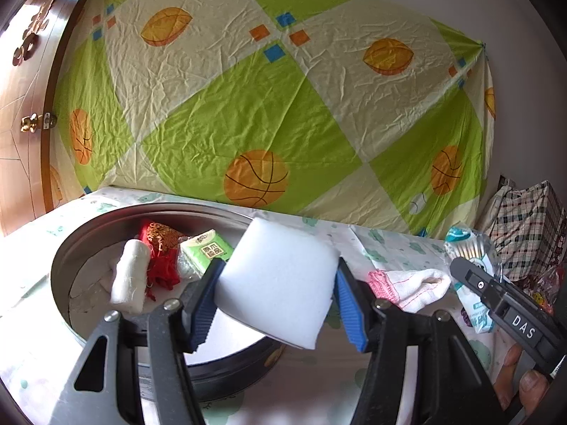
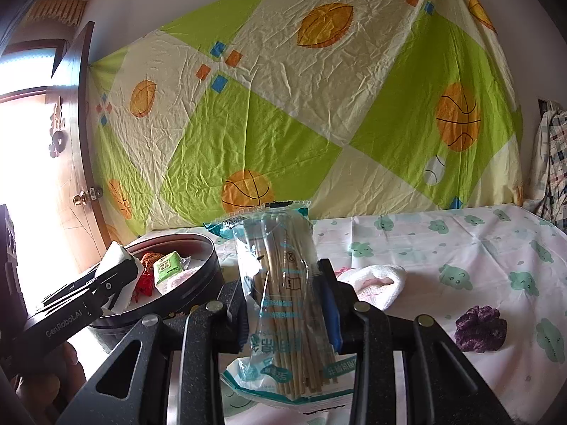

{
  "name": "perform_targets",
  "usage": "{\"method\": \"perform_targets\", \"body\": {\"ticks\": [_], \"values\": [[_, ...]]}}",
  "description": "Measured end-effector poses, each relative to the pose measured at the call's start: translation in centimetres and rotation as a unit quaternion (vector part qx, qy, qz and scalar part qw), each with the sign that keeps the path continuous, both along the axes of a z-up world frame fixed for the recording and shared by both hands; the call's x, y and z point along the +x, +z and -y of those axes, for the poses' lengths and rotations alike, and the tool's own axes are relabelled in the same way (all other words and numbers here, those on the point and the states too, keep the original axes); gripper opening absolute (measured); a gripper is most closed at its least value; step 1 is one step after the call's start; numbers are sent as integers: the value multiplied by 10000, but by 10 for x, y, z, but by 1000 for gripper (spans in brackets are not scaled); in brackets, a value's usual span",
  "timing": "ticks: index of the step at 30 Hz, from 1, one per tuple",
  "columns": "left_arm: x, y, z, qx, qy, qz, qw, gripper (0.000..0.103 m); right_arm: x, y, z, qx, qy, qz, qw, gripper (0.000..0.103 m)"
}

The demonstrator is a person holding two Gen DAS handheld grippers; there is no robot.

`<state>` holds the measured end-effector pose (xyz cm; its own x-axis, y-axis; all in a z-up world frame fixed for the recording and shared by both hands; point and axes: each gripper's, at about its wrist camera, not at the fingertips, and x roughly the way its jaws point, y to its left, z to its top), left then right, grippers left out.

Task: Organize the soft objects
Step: 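Carry the sponge over the tin with the left gripper while the right gripper carries the swab bag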

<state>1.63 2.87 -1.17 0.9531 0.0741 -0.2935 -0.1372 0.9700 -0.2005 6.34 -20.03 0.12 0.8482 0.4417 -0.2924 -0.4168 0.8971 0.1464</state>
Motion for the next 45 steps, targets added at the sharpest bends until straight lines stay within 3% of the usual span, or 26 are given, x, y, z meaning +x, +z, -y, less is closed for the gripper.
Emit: {"method": "perform_targets", "body": {"ticks": [32, 45], "values": [[-13, -2, -45, -123, 287, -17, 9995, 60, 1, -5, -72, -338, 693, -63, 9970, 36], [-14, 1, -63, 3, 414, -118, 9991, 60, 10, 5, -97, -406, 973, -85, 9944, 36]]}}
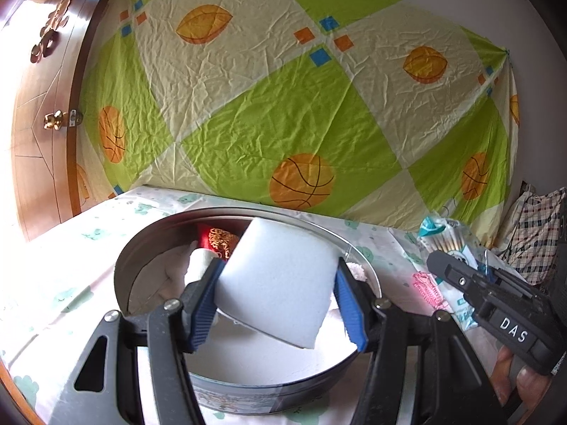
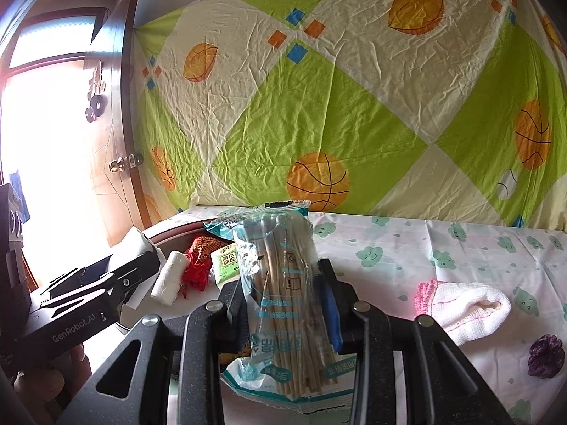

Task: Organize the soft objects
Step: 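Carry the sponge over the tin with the left gripper while the right gripper carries the swab bag, then release the sponge into the tin with the left gripper while the right gripper drops the swab bag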

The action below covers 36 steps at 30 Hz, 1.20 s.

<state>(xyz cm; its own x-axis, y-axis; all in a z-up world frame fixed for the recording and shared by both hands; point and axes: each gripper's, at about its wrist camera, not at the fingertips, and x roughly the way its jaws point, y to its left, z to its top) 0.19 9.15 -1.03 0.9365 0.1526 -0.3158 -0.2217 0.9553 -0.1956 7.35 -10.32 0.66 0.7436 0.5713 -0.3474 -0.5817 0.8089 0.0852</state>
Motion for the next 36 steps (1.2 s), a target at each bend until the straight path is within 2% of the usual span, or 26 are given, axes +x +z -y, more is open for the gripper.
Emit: {"method": "perform_targets", "body": {"ticks": [11, 18, 28, 36], "values": [[5, 4, -14, 200, 121, -210, 9995, 60, 7, 19, -24, -142, 210, 92, 9996, 36], [21, 8, -40, -61, 0, -572, 9983, 60, 18, 30, -53, -324, 401, 101, 9986, 36], [46, 12, -71, -207, -39, -1105, 9937, 60, 48, 24, -85, -581, 598, -360, 9959, 36], [63, 10, -82, -278, -143, -1507, 9881, 60, 54, 1, -109, -1023, 792, -749, 9888, 36]]}}
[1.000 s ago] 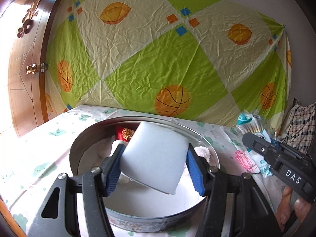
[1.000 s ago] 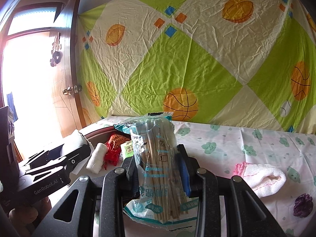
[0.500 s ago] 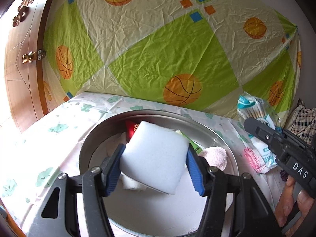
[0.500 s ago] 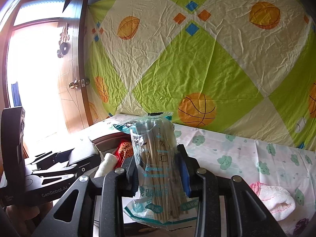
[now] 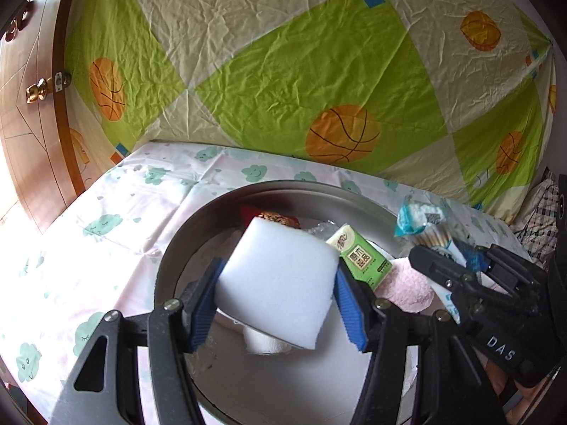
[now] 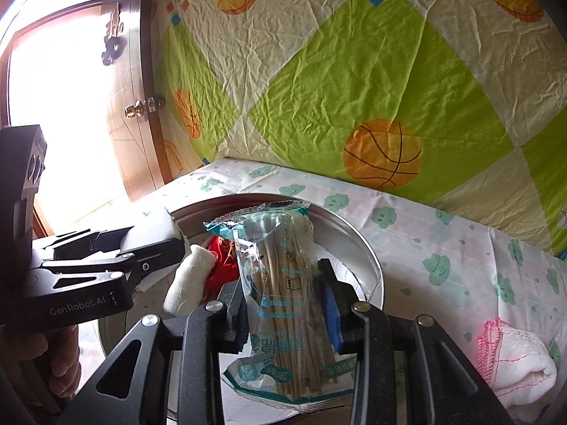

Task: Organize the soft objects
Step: 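Release the sponge into the tin with the left gripper while the right gripper drops the swab bag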

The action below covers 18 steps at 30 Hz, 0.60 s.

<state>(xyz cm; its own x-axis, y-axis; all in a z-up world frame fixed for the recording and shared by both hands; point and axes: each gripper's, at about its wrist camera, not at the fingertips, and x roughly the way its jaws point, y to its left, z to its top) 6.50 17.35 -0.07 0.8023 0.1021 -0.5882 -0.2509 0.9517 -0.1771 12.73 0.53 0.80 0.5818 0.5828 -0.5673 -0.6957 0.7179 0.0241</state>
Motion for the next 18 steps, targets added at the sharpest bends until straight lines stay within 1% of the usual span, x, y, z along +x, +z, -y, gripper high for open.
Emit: {"method": "perform_targets", "body": {"ticks": [8, 9, 11, 12, 13, 14, 15, 16, 18], "values": [[5, -8, 3, 102, -8, -275, 9996, 62, -5, -16, -10, -277, 227, -179, 9992, 37], [5, -8, 2, 101, 18, -283, 9995, 66, -5, -17, -10, -265, 225, -189, 9992, 37], [4, -9, 1, 119, 47, -305, 9995, 68, -4, -18, -10, -251, 267, -261, 9990, 39], [4, -9, 0, 110, 58, -306, 9995, 73, -4, -19, -9, -250, 271, -273, 9989, 43], [3, -9, -1, 126, 76, -316, 9994, 76, -5, -18, -9, -241, 270, -273, 9990, 50], [3, -8, -1, 152, 118, -328, 9993, 82, -6, -18, -7, -211, 280, -286, 9990, 55], [1, -8, -2, 161, 161, -314, 9992, 88, -8, -18, -6, -154, 315, -304, 9989, 61], [0, -7, -3, 167, 205, -305, 9992, 92, -9, -16, -3, -94, 348, -299, 9989, 63], [-4, -5, -5, 174, 303, -268, 9990, 96, -14, -14, 0, -81, 330, -230, 9992, 64]]}}
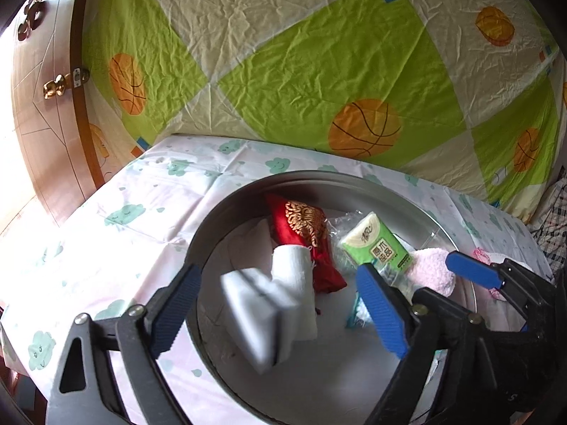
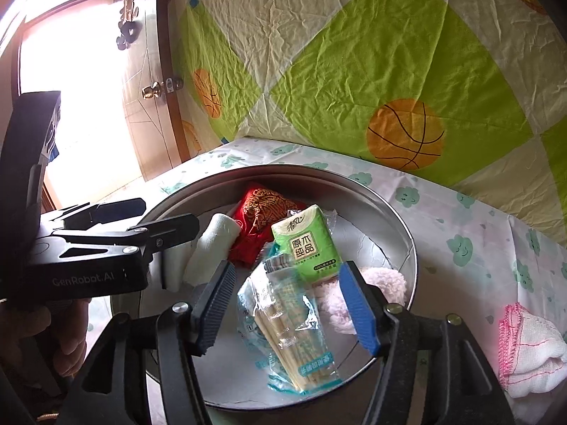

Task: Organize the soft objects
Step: 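Release the sponge into the tin with the left gripper while the right gripper drops the swab bag, then move the left gripper to the white glove while the right gripper approaches the purple scrunchie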

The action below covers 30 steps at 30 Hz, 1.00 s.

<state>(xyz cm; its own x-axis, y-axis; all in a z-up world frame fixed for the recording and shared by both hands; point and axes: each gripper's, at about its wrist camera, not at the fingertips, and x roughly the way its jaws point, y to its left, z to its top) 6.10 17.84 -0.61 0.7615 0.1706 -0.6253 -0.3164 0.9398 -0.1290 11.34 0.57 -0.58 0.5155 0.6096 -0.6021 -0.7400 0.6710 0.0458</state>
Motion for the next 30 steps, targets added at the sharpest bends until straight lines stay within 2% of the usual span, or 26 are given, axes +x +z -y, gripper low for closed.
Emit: {"method": "perform_targets", "body": {"ticks": [9, 13, 19, 24, 30], "values": [[-16, 8, 10, -67, 109, 256, 9996, 98, -11, 13, 50, 116, -366, 205, 9991, 66], [-17, 14, 37, 46, -99, 371, 9993, 100, -15, 18, 86, 195, -656, 312, 9972, 73], [-13, 24, 90, 307, -481, 579, 9967, 102, -15, 21, 152, 288, -1227, 409, 9912, 74], [2, 21, 143, 388, -998, 512, 9929, 102, -5, 15, 215, 198, -1928, 415, 9802, 74], [27, 11, 209, 544, -1617, 305, 9849, 102, 10, 7, 291, 178, -2869, 274, 9574, 74]]}}
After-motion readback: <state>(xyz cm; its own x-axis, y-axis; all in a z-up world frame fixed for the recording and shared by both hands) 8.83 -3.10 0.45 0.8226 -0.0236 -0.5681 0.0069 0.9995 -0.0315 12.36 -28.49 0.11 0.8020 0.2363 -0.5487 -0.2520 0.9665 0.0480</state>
